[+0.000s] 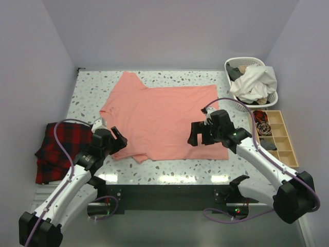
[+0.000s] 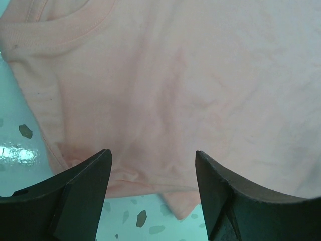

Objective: Fold and stack the t-shirts
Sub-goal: Flatten out the tshirt

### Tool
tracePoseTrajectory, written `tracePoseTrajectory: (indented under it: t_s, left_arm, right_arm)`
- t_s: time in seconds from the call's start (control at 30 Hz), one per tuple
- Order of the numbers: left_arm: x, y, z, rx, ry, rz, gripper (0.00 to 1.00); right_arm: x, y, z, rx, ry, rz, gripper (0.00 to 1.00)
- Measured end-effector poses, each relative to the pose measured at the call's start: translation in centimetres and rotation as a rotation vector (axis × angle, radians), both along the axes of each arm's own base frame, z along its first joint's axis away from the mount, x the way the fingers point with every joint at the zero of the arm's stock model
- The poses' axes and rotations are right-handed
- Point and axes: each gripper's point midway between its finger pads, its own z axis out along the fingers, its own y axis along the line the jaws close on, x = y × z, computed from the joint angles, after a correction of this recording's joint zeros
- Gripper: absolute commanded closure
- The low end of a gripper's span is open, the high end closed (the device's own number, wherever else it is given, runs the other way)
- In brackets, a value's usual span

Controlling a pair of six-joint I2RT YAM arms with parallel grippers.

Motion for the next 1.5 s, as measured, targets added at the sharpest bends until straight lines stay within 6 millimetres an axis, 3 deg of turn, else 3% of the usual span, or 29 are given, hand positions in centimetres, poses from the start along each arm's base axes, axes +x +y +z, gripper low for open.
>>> tracePoseTrajectory:
  t_s: [0.27, 0.53, 0.77, 1.07, 1.17, 1.23, 1.27, 1.3, 1.43, 1.5]
  left_arm:
    - [-0.4, 0.0, -0.9, 0.000, 0.027, 0.000, 0.28]
    - [-0.4, 0.0, -0.9, -0.007, 0.031, 0.006, 0.29]
    - [-0.4, 0.0, -1.1, -0.001, 0.039, 0.008, 0.27]
    - [-0.4, 0.2, -1.3, 0.006, 0.042, 0.014, 0.25]
    - [-0.4, 0.2, -1.7, 0.017, 0.060, 0.012, 0.22]
    - [-0.4, 0.2, -1.8, 0.024, 0.062, 0.006, 0.12]
    - [-0.2, 0.2, -1.7, 0.031, 0.055, -0.002, 0.03]
    - [0.0, 0.2, -1.7, 0.039, 0.053, -0.008, 0.00]
    - [2.3, -0.2, -0.2, 0.090, 0.035, -0.041, 0.00]
    - [4.7, -0.3, 2.0, 0.138, -0.025, -0.052, 0.00]
  right_arm:
    - [0.5, 0.2, -2.1, -0.036, 0.054, 0.009, 0.01]
    - [1.4, 1.0, -1.0, -0.014, 0.017, 0.041, 0.01]
    - [1.5, 1.5, -2.5, -0.029, 0.062, 0.060, 0.01]
    - [1.7, 1.6, -2.5, -0.029, 0.052, 0.066, 0.01]
    - [1.9, 1.5, -2.7, -0.046, 0.052, 0.064, 0.01]
    - [2.4, 1.4, -2.9, -0.066, 0.052, 0.064, 0.01]
    - [2.6, 1.4, -3.0, -0.077, 0.052, 0.060, 0.01]
    - [2.8, 1.4, -3.1, -0.082, 0.052, 0.060, 0.01]
    - [3.1, 1.4, -3.1, -0.085, 0.051, 0.059, 0.01]
    - [3.2, 1.5, -3.0, -0.085, 0.049, 0.060, 0.01]
